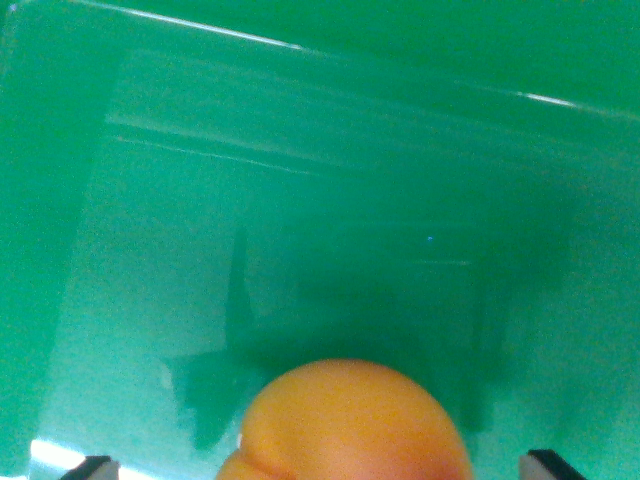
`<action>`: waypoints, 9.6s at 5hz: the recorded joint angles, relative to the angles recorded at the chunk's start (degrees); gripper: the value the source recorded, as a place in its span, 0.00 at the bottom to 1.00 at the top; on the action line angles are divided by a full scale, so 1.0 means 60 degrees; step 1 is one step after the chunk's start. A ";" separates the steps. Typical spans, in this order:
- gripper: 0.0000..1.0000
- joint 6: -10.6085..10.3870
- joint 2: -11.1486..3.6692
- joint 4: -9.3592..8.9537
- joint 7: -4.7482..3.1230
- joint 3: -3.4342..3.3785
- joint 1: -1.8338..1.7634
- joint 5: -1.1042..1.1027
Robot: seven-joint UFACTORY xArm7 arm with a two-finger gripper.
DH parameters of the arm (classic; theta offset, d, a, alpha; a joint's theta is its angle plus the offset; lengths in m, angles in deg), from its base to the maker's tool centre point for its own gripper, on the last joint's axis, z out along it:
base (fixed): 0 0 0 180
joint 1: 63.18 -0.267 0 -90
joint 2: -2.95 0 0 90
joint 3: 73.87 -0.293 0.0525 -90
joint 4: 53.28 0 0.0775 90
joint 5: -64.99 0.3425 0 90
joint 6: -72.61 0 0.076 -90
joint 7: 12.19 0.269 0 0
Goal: Pick fruit
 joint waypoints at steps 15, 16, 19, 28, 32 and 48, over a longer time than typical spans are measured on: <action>1.00 0.0249 0.0088 0.0159 0.0000 -0.0001 -0.0002 -0.0002; 1.00 0.0432 0.0149 0.0281 0.0004 0.0000 -0.0002 -0.0004; 1.00 0.0668 0.0228 0.0438 0.0008 0.0001 -0.0001 -0.0007; 1.00 0.2349 0.0791 0.1556 0.0042 0.0007 0.0002 -0.0026; 1.00 0.3178 0.1068 0.2108 0.0059 0.0010 0.0004 -0.0035; 1.00 0.6683 0.2241 0.4440 0.0130 0.0023 0.0011 -0.0074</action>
